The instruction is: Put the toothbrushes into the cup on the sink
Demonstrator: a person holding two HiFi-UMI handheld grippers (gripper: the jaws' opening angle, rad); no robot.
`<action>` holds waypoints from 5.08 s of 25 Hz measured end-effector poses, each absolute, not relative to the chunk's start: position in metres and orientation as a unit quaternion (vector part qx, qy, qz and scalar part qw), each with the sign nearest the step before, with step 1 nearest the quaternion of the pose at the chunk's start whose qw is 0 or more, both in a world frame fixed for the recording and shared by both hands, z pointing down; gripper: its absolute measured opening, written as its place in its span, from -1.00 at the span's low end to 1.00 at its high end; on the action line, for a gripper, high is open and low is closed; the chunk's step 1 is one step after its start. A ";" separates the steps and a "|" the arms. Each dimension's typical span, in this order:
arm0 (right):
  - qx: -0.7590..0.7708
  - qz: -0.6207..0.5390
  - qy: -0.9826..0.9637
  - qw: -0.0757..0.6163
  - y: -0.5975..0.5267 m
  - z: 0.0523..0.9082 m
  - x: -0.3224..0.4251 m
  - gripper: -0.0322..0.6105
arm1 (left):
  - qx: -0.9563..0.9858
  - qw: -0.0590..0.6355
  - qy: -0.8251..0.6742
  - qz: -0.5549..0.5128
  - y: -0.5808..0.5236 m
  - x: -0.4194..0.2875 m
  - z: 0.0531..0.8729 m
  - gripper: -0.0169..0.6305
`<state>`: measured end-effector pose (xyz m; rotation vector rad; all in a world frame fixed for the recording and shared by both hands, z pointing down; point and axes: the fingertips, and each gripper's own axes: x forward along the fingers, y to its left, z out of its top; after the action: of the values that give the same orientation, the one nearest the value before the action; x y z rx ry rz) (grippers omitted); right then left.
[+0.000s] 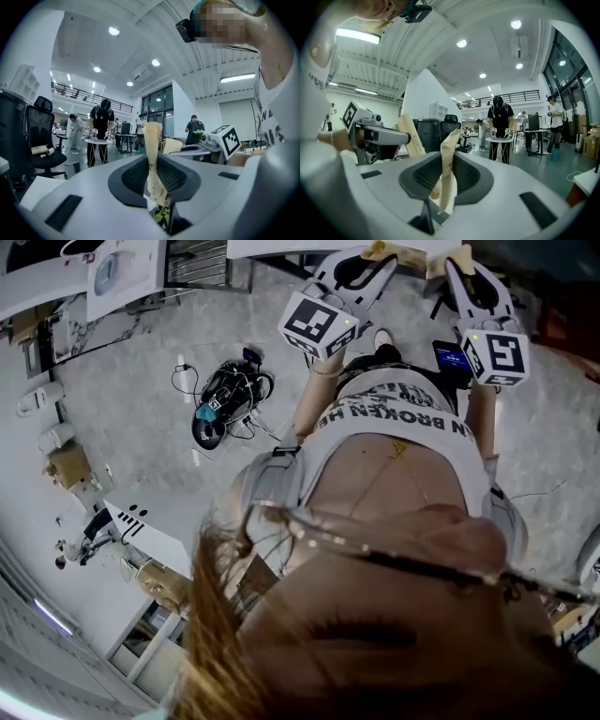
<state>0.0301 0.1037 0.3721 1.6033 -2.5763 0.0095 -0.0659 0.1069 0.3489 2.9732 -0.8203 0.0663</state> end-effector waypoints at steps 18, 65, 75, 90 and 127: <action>0.549 -0.025 -0.834 0.051 0.065 0.359 0.016 -0.66 | 0.961 0.013 -0.274 0.029 0.074 -0.094 0.344 -0.75; 0.547 -0.004 -0.835 0.056 -0.157 0.356 0.075 -0.66 | 0.964 0.035 -0.262 0.034 -0.156 -0.027 0.341 -0.75; 0.568 -0.002 -0.821 0.060 -0.185 0.360 0.037 -0.66 | 0.972 0.037 -0.232 0.030 -0.190 -0.064 0.341 -0.75; 0.640 0.002 -0.766 0.057 -0.235 0.371 0.039 -0.66 | 0.981 0.047 -0.183 0.041 -0.244 -0.093 0.363 -0.75; 0.666 0.059 -0.732 0.131 -0.322 0.533 0.178 -0.66 | 0.949 0.104 -0.292 0.061 -0.247 -0.080 0.390 -0.75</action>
<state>0.1781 -0.3218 0.5327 1.9340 -2.1264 0.1707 -0.0804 -0.2468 0.3901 2.7983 -0.8619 0.1785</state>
